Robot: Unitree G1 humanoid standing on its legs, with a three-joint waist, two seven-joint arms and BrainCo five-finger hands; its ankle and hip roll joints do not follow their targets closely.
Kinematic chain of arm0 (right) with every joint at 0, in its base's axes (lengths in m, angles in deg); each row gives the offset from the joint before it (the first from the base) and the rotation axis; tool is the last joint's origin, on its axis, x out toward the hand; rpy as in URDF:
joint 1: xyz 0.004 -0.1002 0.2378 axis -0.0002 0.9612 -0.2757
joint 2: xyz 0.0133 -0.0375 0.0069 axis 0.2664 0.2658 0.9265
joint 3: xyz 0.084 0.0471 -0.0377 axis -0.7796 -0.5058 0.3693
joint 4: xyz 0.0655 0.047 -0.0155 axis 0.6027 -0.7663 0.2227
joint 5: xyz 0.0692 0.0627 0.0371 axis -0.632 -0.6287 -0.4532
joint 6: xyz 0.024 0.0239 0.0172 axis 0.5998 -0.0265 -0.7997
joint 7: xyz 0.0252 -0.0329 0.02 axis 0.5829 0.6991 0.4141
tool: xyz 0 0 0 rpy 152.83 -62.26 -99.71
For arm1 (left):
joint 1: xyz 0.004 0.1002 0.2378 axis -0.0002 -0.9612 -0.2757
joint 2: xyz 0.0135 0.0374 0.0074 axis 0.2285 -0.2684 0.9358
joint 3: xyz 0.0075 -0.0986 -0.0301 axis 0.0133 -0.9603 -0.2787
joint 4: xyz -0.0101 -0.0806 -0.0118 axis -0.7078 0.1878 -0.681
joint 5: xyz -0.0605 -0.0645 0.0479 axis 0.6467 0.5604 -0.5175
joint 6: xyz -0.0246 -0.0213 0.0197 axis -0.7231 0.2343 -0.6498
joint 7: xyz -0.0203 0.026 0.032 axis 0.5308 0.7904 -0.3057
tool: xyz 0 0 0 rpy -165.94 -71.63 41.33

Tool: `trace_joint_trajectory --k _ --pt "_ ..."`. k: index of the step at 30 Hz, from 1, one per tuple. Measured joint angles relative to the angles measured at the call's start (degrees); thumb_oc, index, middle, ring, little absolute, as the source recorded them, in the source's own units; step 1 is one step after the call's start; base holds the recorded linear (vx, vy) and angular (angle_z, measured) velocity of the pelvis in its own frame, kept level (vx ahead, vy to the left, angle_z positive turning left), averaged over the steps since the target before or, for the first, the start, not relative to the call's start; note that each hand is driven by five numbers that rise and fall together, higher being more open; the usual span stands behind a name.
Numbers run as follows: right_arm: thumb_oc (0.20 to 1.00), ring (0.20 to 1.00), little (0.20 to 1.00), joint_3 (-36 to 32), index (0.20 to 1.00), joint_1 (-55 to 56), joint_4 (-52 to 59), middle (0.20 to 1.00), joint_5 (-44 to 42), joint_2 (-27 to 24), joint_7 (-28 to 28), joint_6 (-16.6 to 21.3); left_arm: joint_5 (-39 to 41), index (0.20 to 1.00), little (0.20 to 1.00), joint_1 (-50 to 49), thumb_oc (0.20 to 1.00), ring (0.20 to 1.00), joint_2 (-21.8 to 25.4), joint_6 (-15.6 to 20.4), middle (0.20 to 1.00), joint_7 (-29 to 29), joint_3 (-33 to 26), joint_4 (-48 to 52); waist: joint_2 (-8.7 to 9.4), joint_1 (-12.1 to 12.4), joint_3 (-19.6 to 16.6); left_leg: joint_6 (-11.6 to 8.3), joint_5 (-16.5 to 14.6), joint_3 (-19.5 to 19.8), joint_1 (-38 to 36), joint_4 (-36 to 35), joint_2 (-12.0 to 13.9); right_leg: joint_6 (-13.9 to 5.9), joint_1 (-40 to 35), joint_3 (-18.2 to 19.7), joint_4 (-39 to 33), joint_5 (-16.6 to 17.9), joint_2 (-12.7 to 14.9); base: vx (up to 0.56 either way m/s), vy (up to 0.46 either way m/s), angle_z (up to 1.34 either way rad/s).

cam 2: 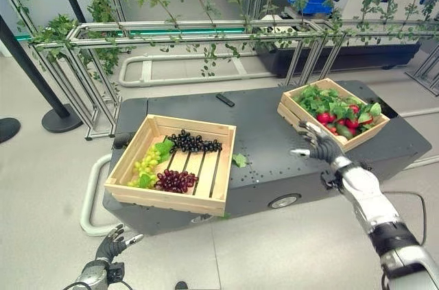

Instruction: Pick up the fruits from the basket on one side to the basket on the other side

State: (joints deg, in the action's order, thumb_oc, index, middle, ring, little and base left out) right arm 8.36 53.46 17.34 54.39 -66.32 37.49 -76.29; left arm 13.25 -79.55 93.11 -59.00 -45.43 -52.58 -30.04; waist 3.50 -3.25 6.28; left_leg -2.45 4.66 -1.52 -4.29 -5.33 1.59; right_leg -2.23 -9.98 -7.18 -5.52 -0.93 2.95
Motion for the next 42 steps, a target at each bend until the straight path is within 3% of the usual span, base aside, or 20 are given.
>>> trace_joint_trajectory --k 4,5,12,16,18,19,28,42 --pt "1.0 1.0 1.0 4.1 1.0 -5.2 0.1 1.0 0.2 0.0 -0.6 -0.4 0.6 1.0 1.0 0.0 1.0 1.0 0.1 -0.2 1.0 -0.6 0.4 2.1 -0.1 1.3 0.5 -0.03 0.0 0.1 0.0 0.0 0.0 0.0 0.0 -0.1 0.0 0.0 -0.1 0.0 0.0 0.0" --pt "1.0 1.0 1.0 8.0 1.0 -9.1 0.3 1.0 0.4 0.0 -0.9 -1.2 1.2 1.0 1.0 0.2 1.0 1.0 0.3 -0.5 1.0 -0.7 0.4 2.0 -0.3 0.9 0.9 -0.04 0.1 0.1 0.1 0.0 0.0 0.0 0.1 -0.1 0.0 0.0 0.0 -0.01 0.01 0.04" --pt "1.0 1.0 1.0 17.6 1.0 -20.1 0.3 1.0 3.1 4.2 -2.0 -2.4 3.1 1.0 1.0 1.9 1.0 1.0 1.9 -1.9 1.0 -1.4 2.3 4.1 -0.42 1.4 1.3 -0.03 0.3 0.4 0.6 0.3 0.0 0.02 0.2 -0.6 0.3 0.0 -0.1 0.0 0.007 0.03" --pt "1.0 1.0 1.0 18.0 1.0 -20.2 0.3 1.0 4.6 5.1 -2.8 -2.6 5.1 1.0 1.0 1.8 1.0 1.0 3.1 -2.0 1.0 -2.0 2.8 12.8 -0.36 2.8 1.4 -0.07 0.5 1.2 0.9 0.3 -0.1 0.02 0.2 -1.3 0.3 0.0 -0.1 0.0 -0.002 0.09" --pt "1.0 1.0 1.0 17.9 1.0 -20.2 0.5 1.0 4.7 5.1 -2.8 -2.8 7.2 1.0 1.0 0.6 1.0 1.0 6.6 -2.3 1.0 -2.4 2.7 23.6 -0.07 3.0 1.7 -0.19 0.7 1.8 1.1 0.2 0.0 0.03 0.2 -1.7 0.3 0.0 -0.2 0.0 -0.005 0.13" --pt "1.0 1.0 1.0 17.9 1.0 -20.2 0.5 1.0 4.7 5.1 -2.8 -3.0 8.3 1.0 1.0 1.5 1.0 1.0 8.1 -0.6 1.0 -2.5 1.6 26.6 -0.25 3.3 1.9 -0.23 0.8 1.8 1.0 0.2 0.0 0.02 0.0 -1.8 0.3 0.0 -0.3 0.0 0.0 0.0" --pt "1.0 1.0 1.0 17.6 1.0 -19.3 0.6 1.0 5.2 4.0 -2.8 -3.7 12.5 1.0 1.0 2.4 1.0 1.0 10.1 0.2 1.0 -2.4 -0.4 35.8 -0.51 4.2 2.7 -0.22 0.9 2.3 2.1 0.3 -0.1 0.07 0.8 -2.5 0.3 0.0 -0.3 0.0 0.004 0.02" --pt "1.0 1.0 1.0 17.5 1.0 -19.2 0.6 1.0 5.8 3.9 -2.9 -3.9 14.1 1.0 1.0 2.6 1.0 1.0 10.2 0.4 1.0 -3.9 0.0 40.4 -0.56 4.1 2.8 -0.22 1.1 3.1 2.0 0.3 -0.1 0.02 0.5 -2.8 0.3 0.0 -0.3 0.0 0.002 0.01"
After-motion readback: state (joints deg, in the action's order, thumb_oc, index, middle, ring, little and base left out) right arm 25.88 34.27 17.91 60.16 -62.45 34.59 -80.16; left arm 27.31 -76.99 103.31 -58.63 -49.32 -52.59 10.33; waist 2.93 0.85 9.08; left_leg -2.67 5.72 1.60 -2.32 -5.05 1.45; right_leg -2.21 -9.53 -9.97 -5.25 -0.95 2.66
